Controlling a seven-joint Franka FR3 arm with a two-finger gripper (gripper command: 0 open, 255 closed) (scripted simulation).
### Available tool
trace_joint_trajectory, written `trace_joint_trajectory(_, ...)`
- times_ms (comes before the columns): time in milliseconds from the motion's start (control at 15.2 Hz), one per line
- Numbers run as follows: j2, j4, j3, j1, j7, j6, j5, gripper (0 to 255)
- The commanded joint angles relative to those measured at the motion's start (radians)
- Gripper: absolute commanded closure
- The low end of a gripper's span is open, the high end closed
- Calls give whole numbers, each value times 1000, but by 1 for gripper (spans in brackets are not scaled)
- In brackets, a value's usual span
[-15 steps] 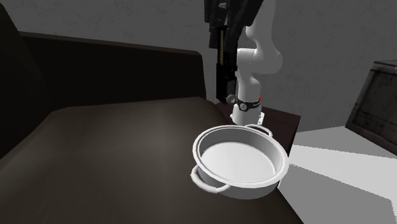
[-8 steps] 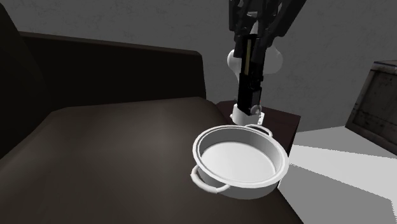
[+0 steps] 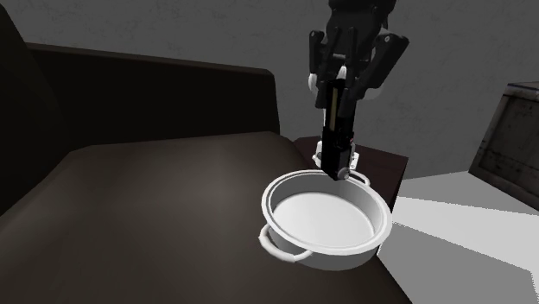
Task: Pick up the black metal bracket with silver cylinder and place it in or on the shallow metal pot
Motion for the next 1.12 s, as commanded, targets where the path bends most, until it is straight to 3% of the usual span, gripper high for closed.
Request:
trace_joint_trajectory(0,0,-24,0,0,3,25,-1,255)
trace_joint_trajectory(594,10,-137,-1,-1,18,146,-8,255)
trace_joint_trajectory(1056,10,-137,-1,-1,18,146,-8,255)
